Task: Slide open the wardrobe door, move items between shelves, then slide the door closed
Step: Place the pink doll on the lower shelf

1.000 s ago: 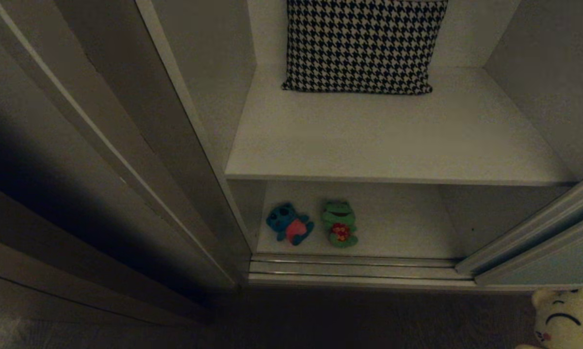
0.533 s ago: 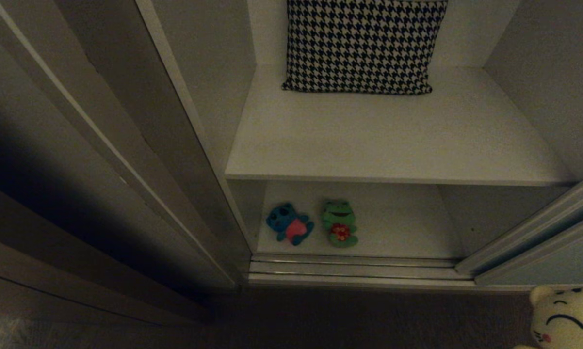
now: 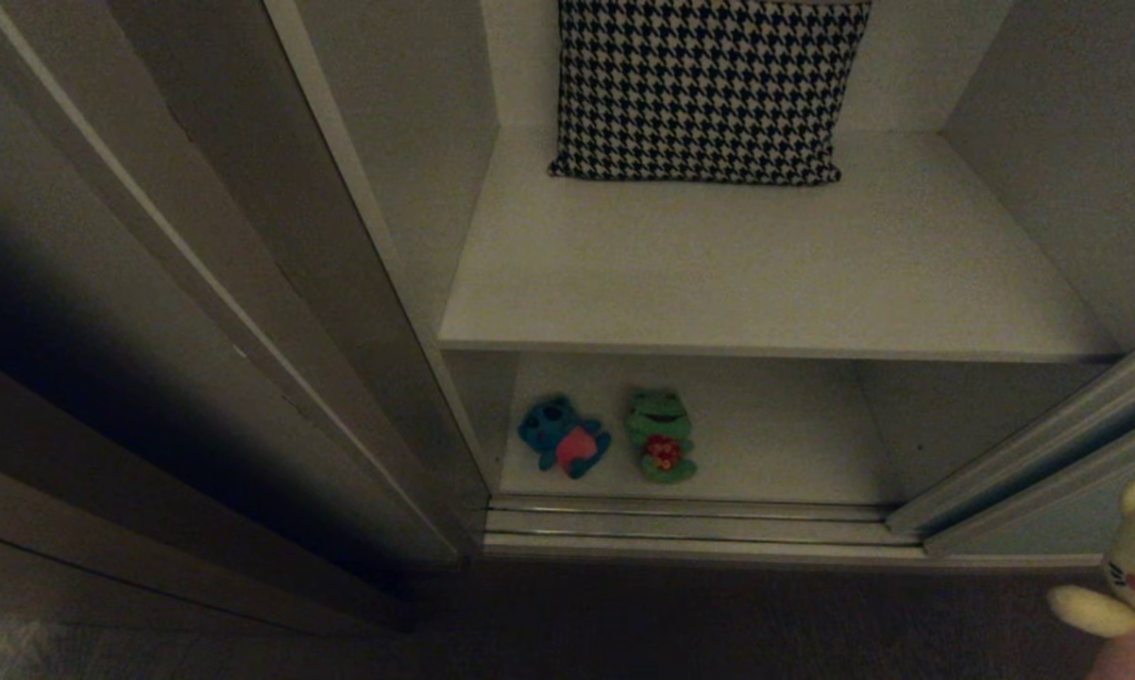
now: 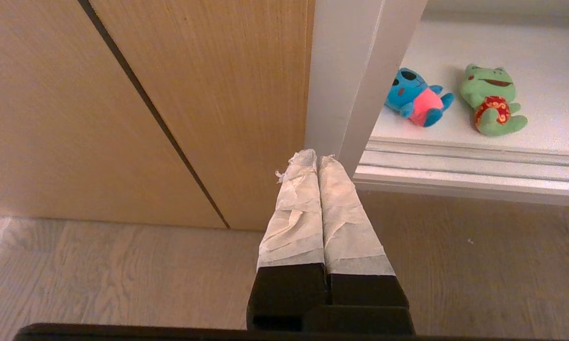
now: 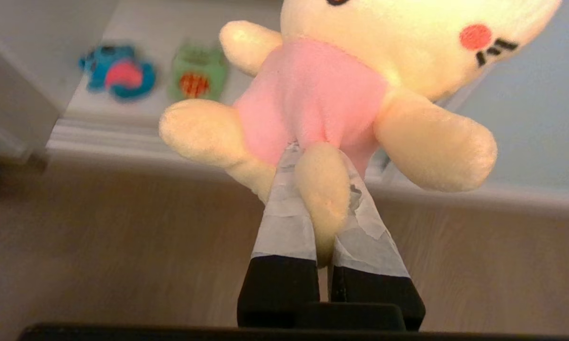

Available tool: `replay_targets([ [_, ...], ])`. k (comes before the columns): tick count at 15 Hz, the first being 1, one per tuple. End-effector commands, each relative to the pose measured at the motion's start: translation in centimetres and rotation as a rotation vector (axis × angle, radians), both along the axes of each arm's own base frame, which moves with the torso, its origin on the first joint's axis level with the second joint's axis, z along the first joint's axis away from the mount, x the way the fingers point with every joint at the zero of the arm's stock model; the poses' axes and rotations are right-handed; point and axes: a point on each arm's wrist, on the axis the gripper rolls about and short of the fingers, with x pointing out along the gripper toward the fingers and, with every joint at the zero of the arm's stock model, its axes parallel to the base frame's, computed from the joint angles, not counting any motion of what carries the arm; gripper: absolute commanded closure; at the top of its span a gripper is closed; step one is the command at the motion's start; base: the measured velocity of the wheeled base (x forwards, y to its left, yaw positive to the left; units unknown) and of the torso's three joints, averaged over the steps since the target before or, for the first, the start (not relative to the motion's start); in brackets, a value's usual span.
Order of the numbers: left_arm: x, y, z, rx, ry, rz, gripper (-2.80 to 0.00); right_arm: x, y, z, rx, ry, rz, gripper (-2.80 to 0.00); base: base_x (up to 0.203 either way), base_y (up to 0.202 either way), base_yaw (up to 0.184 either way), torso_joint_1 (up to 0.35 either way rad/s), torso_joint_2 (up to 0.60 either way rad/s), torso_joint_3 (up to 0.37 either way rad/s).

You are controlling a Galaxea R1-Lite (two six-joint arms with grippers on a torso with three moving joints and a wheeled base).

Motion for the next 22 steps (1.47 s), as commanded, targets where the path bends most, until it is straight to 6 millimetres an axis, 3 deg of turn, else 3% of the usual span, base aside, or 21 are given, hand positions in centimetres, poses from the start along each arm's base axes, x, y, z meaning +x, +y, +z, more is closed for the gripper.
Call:
replay_targets([
  [1,0.01,0.0,0.01,0.0,0.0,0.001,0.0,0.12,0.0,-0.46,0.003,0.005,0.0,0.0,0.0,0.0,0.0,0.0,0.0,0.0],
  [22,0.01,0.0,0.01,-0.005,0.0,0.0,0.0,0.13,0.0,-0.46,0.019,0.007,0.001,0.0,0.0,0.0,0.0,0.0,0.0,0.0],
])
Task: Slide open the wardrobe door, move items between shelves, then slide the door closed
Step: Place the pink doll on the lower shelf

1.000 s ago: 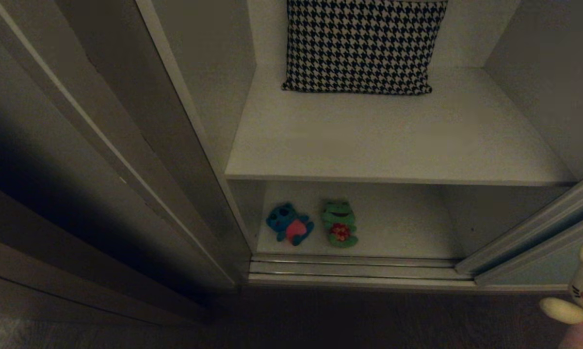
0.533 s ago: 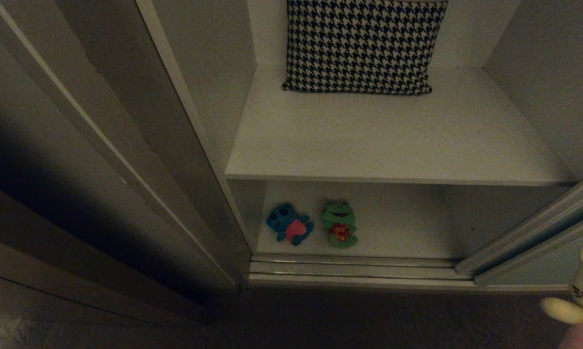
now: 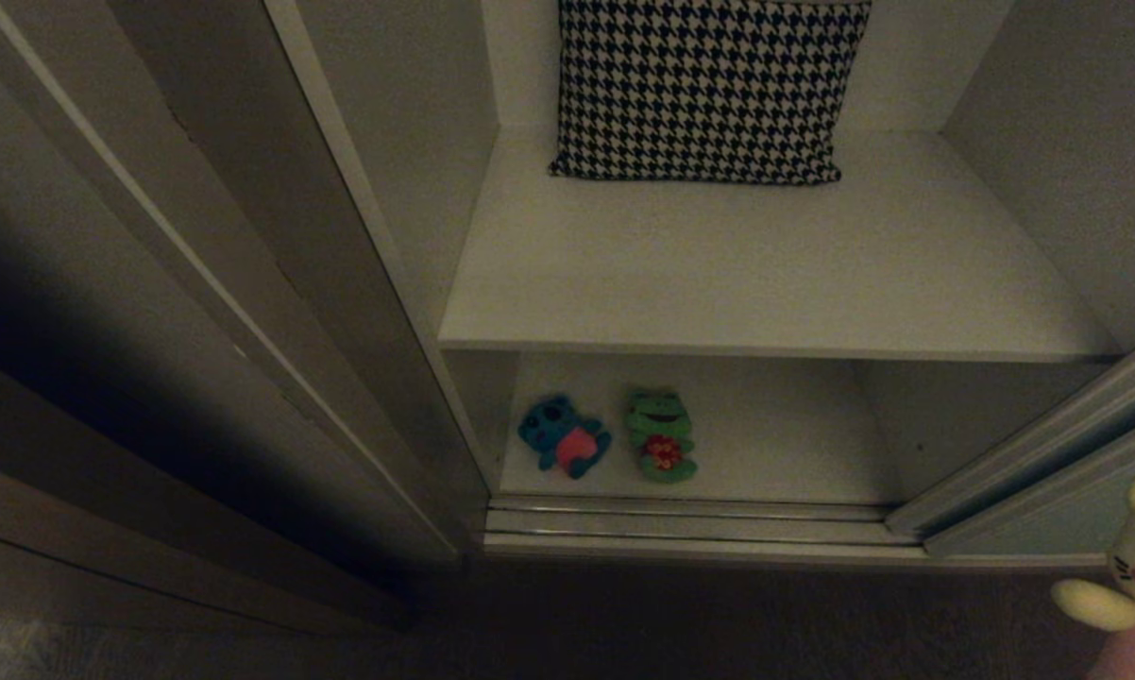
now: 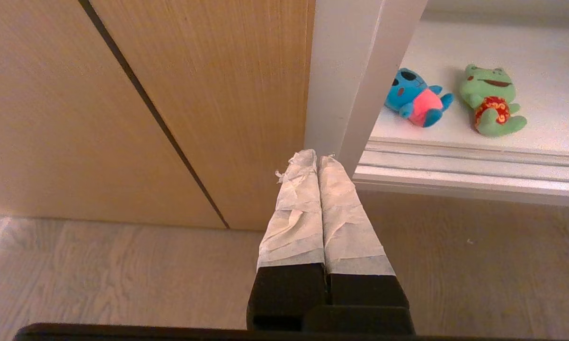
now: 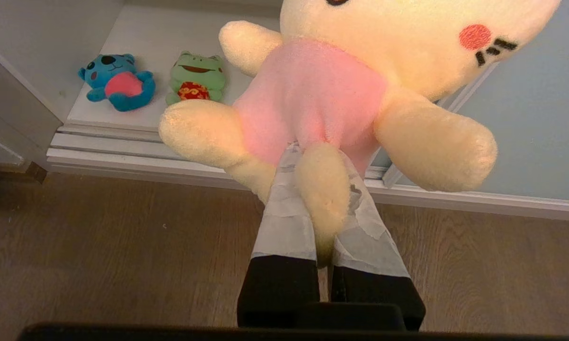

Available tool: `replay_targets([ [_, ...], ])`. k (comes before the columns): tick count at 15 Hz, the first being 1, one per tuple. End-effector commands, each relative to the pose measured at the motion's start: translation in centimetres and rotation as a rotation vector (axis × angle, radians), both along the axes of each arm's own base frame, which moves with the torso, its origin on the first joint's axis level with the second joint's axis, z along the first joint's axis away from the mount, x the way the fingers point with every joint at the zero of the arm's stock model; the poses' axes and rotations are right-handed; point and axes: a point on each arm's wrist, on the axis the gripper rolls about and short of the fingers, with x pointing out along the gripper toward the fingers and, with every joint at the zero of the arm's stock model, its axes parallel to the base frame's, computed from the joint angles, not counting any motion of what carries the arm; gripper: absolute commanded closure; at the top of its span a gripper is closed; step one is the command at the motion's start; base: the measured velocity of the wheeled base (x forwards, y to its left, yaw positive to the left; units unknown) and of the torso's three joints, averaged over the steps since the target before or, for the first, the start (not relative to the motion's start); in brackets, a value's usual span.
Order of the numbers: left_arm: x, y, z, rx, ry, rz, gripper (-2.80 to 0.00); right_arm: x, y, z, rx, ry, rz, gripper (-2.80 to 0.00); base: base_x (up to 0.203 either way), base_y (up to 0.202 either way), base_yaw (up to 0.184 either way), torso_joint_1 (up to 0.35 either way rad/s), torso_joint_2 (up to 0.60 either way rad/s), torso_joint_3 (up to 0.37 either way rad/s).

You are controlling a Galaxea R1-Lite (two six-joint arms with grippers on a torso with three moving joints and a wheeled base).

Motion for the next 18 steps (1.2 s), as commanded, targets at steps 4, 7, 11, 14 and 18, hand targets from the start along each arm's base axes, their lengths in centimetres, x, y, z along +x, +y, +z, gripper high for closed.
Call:
replay_targets([
  [4,0.01,0.0,0.01,-0.005,0.001,0.0,0.0,0.0,0.0,0.01,0.001,-0.001,0.001,0.0,0.0,0.0,0.0,0.0,0.0,0.0],
  [7,-0.01,0.0,0.01,-0.007,0.006,0.0,0.0,0.0,0.0,-0.02,0.001,-0.001,0.0,0.0,0.0,0.0,0.0,0.0,0.0,0.0],
  [11,-0.05,0.0,0.03,-0.01,0.011,0.0,0.0,0.0,0.0,-0.02,0.001,0.0,0.0,0.0,0.0,0.0,0.0,0.001,0.0,-0.093],
  [14,-0.05,0.0,0.05,-0.01,0.01,0.0,0.0,-0.01,0.0,-0.01,0.001,-0.002,0.0,0.0,0.0,0.0,0.0,0.003,0.0,-0.184],
  [18,-0.05,0.0,0.03,-0.01,0.012,0.0,0.0,0.0,0.0,-0.02,-0.004,0.0,-0.001,0.0,0.0,0.0,0.0,0.003,0.0,-0.199],
])
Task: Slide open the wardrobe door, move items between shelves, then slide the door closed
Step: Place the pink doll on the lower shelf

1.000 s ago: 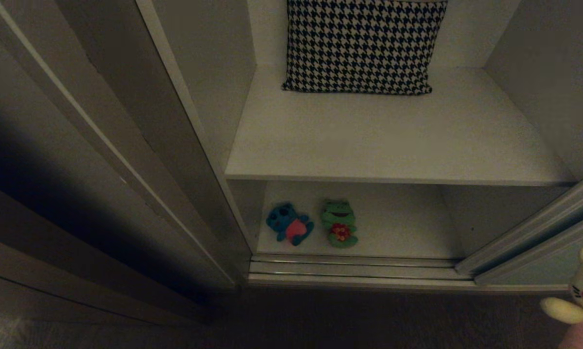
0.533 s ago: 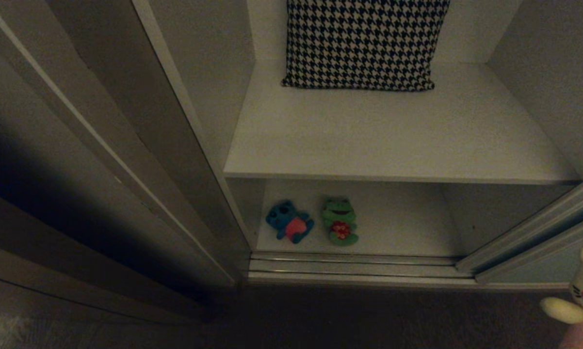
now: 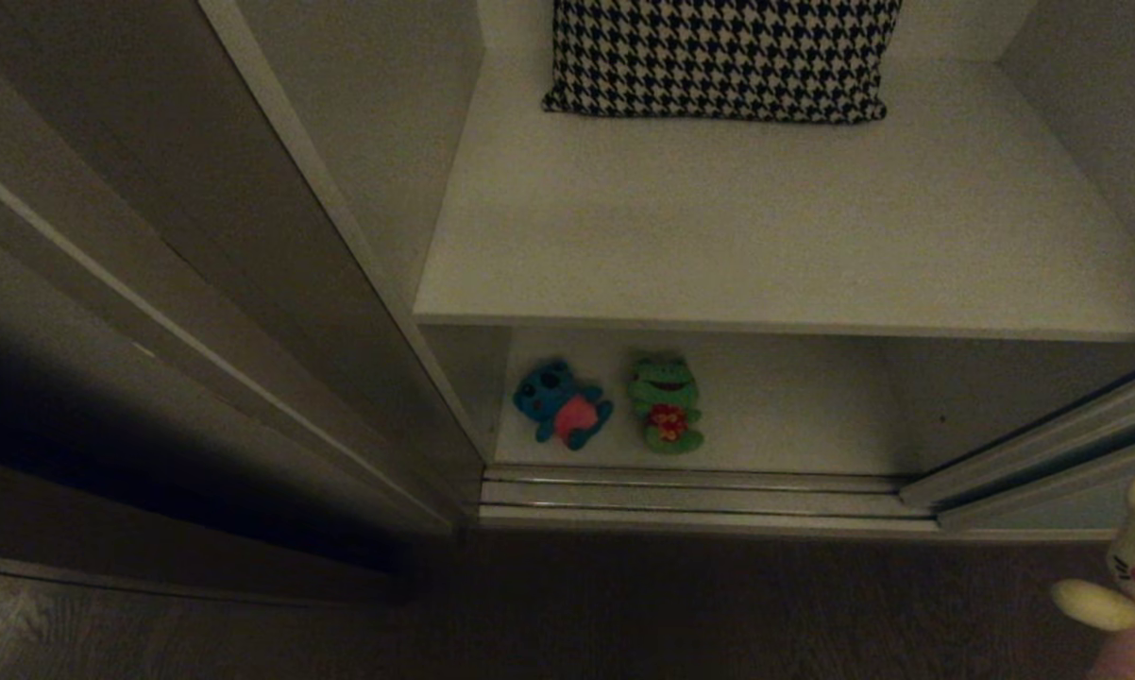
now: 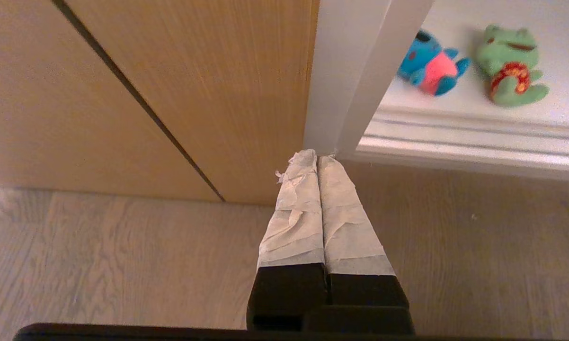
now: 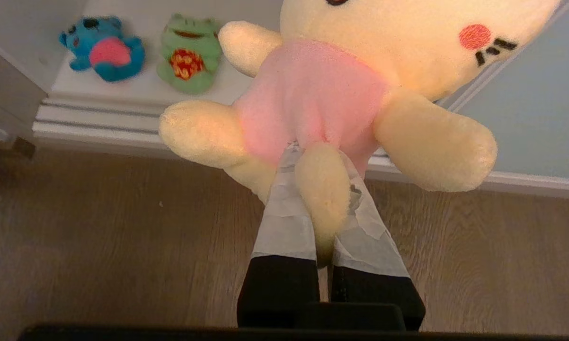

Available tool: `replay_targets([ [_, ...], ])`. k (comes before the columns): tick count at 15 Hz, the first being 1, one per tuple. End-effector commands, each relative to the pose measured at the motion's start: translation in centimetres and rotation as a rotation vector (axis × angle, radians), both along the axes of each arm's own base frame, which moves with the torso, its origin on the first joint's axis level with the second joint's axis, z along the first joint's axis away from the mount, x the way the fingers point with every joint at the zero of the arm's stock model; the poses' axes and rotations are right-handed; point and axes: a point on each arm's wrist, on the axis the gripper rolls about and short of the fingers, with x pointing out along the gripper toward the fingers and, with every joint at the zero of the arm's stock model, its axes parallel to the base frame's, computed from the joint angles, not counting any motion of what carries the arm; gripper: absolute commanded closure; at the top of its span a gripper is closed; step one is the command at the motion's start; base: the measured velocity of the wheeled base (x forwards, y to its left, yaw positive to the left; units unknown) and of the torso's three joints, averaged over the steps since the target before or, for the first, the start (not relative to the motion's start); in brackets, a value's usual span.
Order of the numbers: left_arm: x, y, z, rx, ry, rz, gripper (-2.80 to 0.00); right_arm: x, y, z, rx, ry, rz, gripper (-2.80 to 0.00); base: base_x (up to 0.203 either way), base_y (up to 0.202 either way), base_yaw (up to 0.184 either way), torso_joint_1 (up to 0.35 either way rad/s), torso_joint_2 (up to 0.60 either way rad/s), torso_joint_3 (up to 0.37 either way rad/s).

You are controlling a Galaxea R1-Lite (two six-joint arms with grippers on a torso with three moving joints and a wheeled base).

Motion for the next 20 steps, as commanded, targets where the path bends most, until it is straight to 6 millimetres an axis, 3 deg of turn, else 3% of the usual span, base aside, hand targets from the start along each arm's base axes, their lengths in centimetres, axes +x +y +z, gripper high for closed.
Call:
replay_targets([
  [1,0.01,0.0,0.0,-0.001,0.002,0.002,0.0,-0.01,0.0,0.04,-0.002,-0.003,0.001,0.0,0.0,0.0,0.0,0.002,0.0,-0.192],
  [20,-0.03,0.0,0.01,0.001,0.008,-0.001,0.0,0.0,0.0,0.0,-0.002,-0.002,-0.001,0.0,0.0,0.0,0.0,0.002,0.0,-0.197],
])
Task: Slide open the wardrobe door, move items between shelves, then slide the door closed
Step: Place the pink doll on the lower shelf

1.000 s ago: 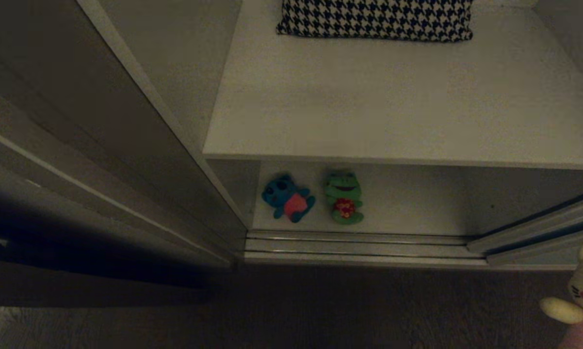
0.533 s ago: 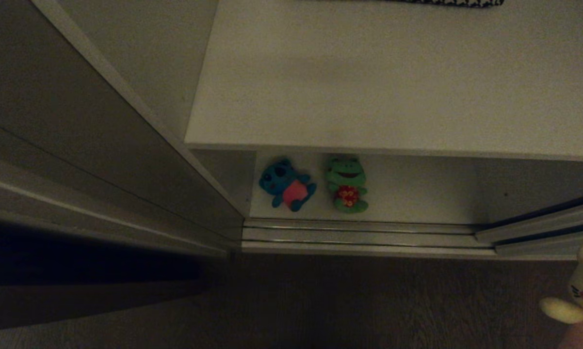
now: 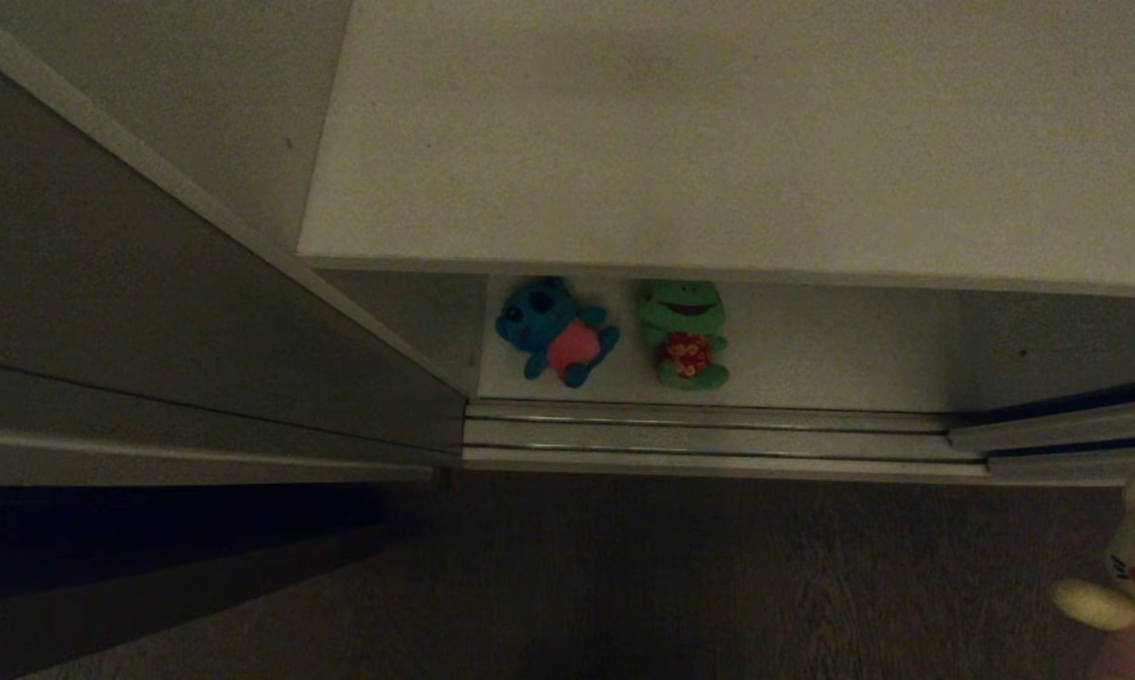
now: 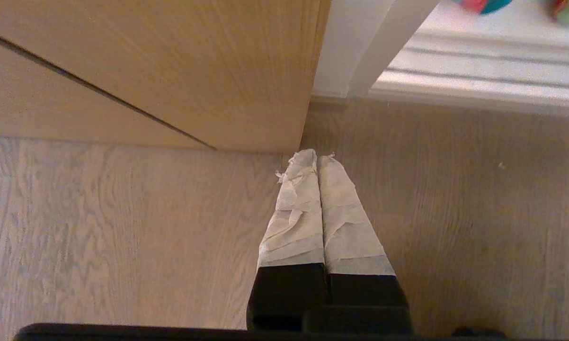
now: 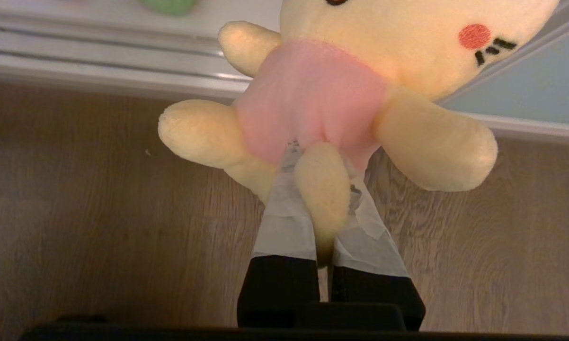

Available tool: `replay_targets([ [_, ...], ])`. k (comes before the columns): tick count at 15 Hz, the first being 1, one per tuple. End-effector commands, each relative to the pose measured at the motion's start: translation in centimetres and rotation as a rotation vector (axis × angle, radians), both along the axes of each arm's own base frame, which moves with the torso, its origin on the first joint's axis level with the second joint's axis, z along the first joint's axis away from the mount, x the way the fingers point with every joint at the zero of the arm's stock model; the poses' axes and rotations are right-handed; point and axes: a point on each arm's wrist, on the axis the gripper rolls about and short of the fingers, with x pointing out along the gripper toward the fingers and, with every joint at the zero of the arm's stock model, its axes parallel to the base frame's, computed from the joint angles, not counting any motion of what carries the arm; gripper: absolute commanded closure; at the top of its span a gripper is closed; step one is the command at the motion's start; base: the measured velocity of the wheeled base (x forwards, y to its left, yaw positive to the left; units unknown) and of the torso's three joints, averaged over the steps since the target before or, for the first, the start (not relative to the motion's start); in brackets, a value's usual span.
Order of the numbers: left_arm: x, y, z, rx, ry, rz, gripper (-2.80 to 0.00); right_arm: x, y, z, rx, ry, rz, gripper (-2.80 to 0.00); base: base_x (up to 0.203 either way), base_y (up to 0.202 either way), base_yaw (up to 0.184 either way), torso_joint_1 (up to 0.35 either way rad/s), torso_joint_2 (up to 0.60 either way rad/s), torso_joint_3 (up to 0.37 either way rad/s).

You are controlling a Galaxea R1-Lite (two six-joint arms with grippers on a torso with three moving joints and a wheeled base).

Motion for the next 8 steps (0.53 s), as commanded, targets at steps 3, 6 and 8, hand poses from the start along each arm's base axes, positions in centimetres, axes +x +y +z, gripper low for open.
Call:
replay_targets([
  [3,-0.01,0.0,-0.02,-0.002,-0.001,0.002,0.0,-0.02,0.0,0.03,0.0,-0.003,0.001,0.0,0.0,0.0,0.0,0.002,0.0,-0.2],
  [6,-0.01,0.0,-0.02,-0.002,-0.001,0.001,0.0,-0.01,0.0,0.01,0.0,-0.002,0.001,0.0,0.0,0.0,0.0,0.005,0.0,-0.199],
  [8,0.01,0.0,0.0,-0.002,-0.006,0.003,0.0,-0.01,0.0,0.01,0.001,-0.002,0.001,0.0,0.0,0.0,0.0,0.005,0.0,-0.2],
])
